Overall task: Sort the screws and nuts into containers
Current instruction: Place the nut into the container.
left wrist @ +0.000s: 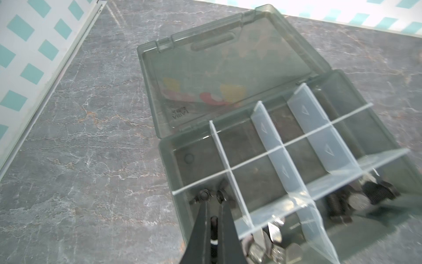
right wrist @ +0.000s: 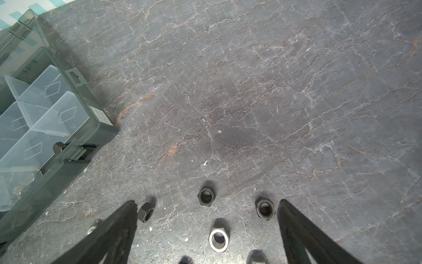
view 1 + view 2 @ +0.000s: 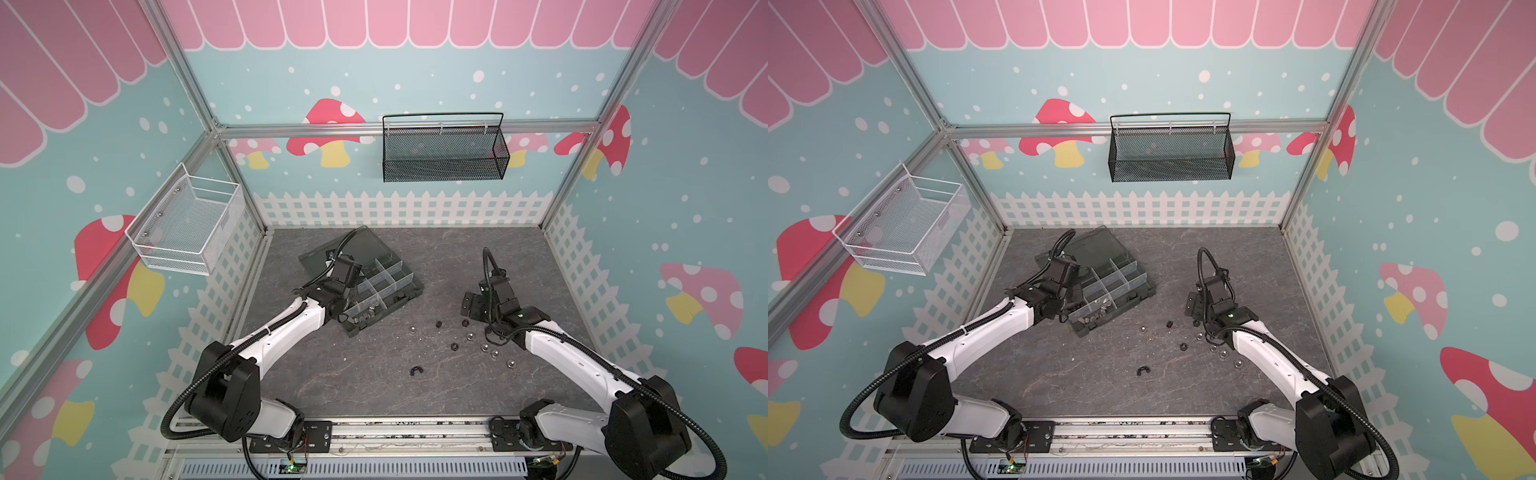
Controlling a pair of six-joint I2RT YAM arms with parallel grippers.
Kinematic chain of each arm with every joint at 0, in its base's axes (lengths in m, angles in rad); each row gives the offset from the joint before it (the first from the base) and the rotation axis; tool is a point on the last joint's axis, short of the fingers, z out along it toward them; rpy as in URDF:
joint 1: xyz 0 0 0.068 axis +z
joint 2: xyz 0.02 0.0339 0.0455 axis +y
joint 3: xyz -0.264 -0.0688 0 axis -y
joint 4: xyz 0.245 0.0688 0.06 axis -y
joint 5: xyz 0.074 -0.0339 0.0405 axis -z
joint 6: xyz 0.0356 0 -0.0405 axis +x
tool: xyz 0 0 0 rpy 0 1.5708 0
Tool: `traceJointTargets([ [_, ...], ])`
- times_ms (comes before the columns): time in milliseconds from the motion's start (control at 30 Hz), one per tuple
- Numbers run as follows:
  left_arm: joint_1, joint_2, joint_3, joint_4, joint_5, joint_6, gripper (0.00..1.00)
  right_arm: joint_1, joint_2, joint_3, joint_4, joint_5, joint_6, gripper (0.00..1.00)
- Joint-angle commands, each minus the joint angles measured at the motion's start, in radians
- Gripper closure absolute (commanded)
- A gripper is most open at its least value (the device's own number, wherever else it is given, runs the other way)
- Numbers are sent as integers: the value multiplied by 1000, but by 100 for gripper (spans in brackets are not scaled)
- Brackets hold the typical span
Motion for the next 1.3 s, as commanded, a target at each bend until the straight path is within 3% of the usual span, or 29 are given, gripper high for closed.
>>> traceJointTargets([
  [0, 14, 35, -18, 71, 45, 24, 100, -6, -6, 15, 9, 1, 16, 3],
  [133, 58, 78, -26, 96, 77, 13, 100, -6, -8, 14, 7, 2, 17, 3],
  [467, 62, 155, -42, 117, 121, -3, 100, -5, -9, 19, 10, 4, 19, 3],
  [700, 63, 170, -45, 121, 148, -6, 77, -6, -8, 17, 10, 1, 19, 3],
  [1067, 47, 66, -95, 96, 200, -14, 71, -5, -14, 12, 8, 7, 21, 3],
  [1167, 23, 10, -125, 87, 221, -12, 65, -6, -13, 13, 8, 7, 20, 3],
  [1267, -66, -48, -149, 58, 225, -3, 60, -6, -11, 12, 7, 7, 22, 3],
])
